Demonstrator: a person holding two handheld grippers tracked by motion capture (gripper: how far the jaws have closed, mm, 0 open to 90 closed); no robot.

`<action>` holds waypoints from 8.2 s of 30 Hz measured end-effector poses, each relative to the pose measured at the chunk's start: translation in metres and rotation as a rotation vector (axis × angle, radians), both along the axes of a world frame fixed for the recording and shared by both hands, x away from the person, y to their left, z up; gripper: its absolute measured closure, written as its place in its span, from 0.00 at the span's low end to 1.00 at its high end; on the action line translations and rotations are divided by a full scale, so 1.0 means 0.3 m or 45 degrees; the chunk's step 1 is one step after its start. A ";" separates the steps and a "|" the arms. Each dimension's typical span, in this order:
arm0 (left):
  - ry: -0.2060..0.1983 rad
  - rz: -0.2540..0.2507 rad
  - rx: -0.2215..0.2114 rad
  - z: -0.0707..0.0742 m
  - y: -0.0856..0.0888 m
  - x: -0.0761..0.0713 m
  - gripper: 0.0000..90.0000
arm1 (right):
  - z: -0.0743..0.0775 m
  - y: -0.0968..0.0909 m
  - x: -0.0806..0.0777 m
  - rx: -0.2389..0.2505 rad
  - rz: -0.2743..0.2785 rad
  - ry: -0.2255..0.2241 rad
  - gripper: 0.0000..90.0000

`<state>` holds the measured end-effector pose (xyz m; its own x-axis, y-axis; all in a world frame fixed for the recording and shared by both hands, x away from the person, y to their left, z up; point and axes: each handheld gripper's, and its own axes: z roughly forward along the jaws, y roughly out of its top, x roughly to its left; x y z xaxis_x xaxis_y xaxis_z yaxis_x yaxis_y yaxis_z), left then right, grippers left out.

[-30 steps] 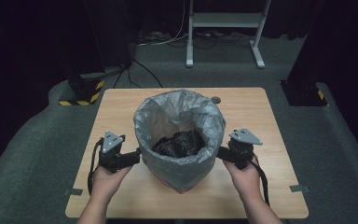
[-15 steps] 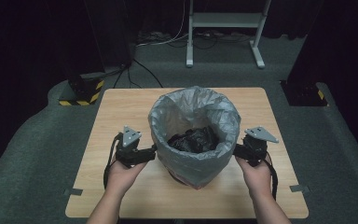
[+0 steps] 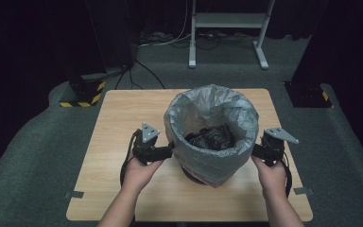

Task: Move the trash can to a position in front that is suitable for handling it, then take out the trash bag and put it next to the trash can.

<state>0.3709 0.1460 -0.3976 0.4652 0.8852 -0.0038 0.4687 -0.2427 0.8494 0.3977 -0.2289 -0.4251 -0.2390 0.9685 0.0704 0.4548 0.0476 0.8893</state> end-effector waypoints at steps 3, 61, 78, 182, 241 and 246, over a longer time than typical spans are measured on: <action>0.000 -0.007 0.004 0.001 -0.013 0.008 0.23 | 0.001 -0.014 0.003 -0.006 -0.009 -0.003 0.17; 0.039 0.010 -0.122 -0.149 0.150 -0.016 0.18 | -0.011 -0.104 -0.014 -0.038 -0.021 -0.091 0.16; -0.087 -0.069 -0.257 -0.056 0.142 -0.047 0.17 | 0.106 -0.156 -0.100 0.043 0.000 -0.283 0.16; -0.603 -0.032 -0.596 0.352 -0.109 -0.057 1.00 | 0.505 0.091 -0.252 0.013 -0.021 -0.809 1.00; -0.272 -0.208 -0.753 0.258 -0.079 -0.010 0.31 | 0.299 0.601 -0.284 -0.343 0.476 -0.699 1.00; -0.244 -0.234 -0.718 0.271 -0.107 0.000 0.47 | 0.297 0.593 -0.281 -0.327 0.486 -0.699 1.00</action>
